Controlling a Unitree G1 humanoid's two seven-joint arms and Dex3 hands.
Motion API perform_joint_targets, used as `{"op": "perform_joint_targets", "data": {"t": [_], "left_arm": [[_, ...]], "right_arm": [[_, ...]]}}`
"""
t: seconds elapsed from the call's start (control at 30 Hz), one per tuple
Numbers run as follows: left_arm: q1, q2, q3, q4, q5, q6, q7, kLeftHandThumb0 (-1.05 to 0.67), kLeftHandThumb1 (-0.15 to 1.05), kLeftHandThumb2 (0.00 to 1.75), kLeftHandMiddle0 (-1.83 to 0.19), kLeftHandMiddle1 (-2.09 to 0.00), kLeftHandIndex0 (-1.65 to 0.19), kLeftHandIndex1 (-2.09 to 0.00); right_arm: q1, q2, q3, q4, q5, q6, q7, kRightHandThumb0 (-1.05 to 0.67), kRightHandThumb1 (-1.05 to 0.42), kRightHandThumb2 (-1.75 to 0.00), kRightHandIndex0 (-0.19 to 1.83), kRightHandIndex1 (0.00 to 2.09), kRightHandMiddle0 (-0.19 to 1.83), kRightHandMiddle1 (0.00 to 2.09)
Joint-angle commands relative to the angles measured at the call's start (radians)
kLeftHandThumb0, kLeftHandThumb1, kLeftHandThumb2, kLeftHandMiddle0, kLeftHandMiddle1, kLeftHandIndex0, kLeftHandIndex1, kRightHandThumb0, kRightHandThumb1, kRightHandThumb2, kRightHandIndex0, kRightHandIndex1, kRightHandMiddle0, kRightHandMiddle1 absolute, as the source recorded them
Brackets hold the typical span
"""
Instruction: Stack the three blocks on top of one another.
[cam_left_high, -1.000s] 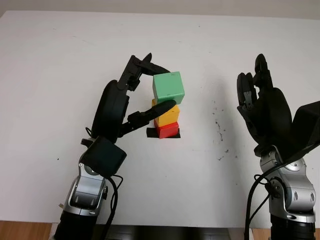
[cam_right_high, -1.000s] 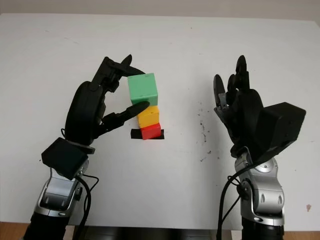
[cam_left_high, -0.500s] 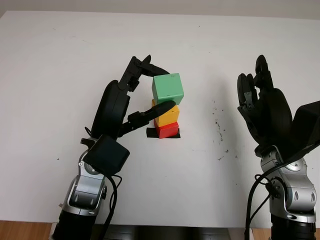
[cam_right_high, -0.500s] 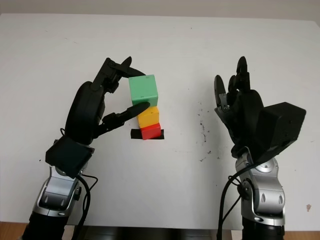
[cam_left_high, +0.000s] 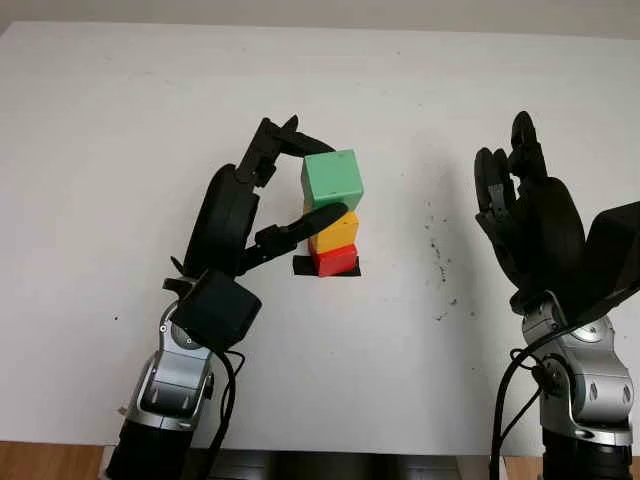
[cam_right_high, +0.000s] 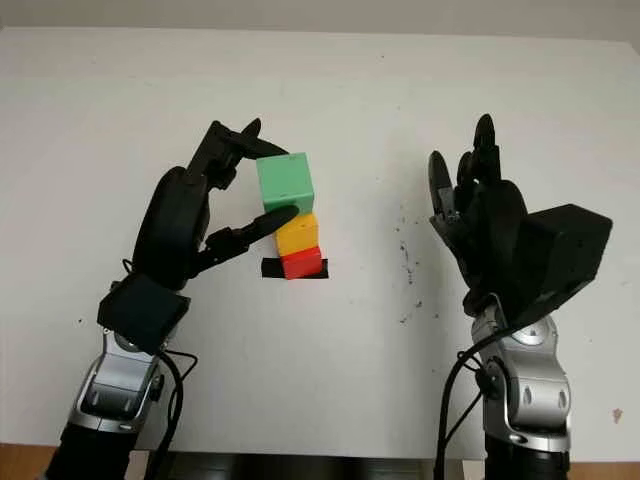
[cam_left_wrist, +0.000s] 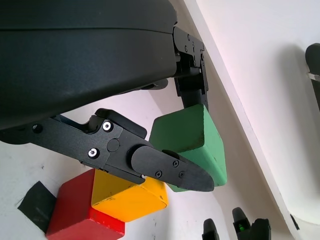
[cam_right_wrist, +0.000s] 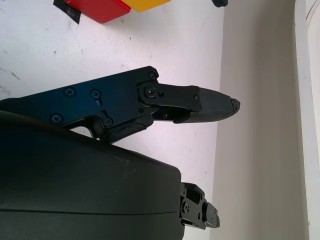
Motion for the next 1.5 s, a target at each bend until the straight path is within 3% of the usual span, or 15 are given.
{"op": "perform_joint_targets", "data": {"t": [0.0, 0.73, 1.47], "left_arm": [[-0.010, -0.003, -0.001, -0.001, -0.005, -0.005, 0.000, -0.42, 1.05, 0.24, -0.24, -0.05, -0.23, -1.73], [0.011, -0.009, -0.002, -0.004, -0.014, 0.024, -0.001, -0.43, 1.05, 0.25, -0.23, -0.05, -0.21, -1.72], [0.022, -0.021, -0.005, -0.021, -0.047, 0.042, -0.010, -0.58, 1.05, 0.22, -0.21, -0.05, -0.24, -1.34]], "right_arm": [[0.006, -0.002, -0.011, -0.020, 0.007, 0.003, -0.001, -0.61, -1.05, -0.45, -0.19, 0.00, -0.19, 0.03], [0.007, -0.006, -0.007, -0.035, 0.001, 0.018, -0.002, -0.62, -1.05, -0.44, -0.19, 0.00, -0.19, 0.03], [0.011, -0.009, -0.012, -0.031, 0.001, 0.003, 0.011, -0.62, -1.05, -0.44, -0.19, 0.00, -0.19, 0.04]]}}
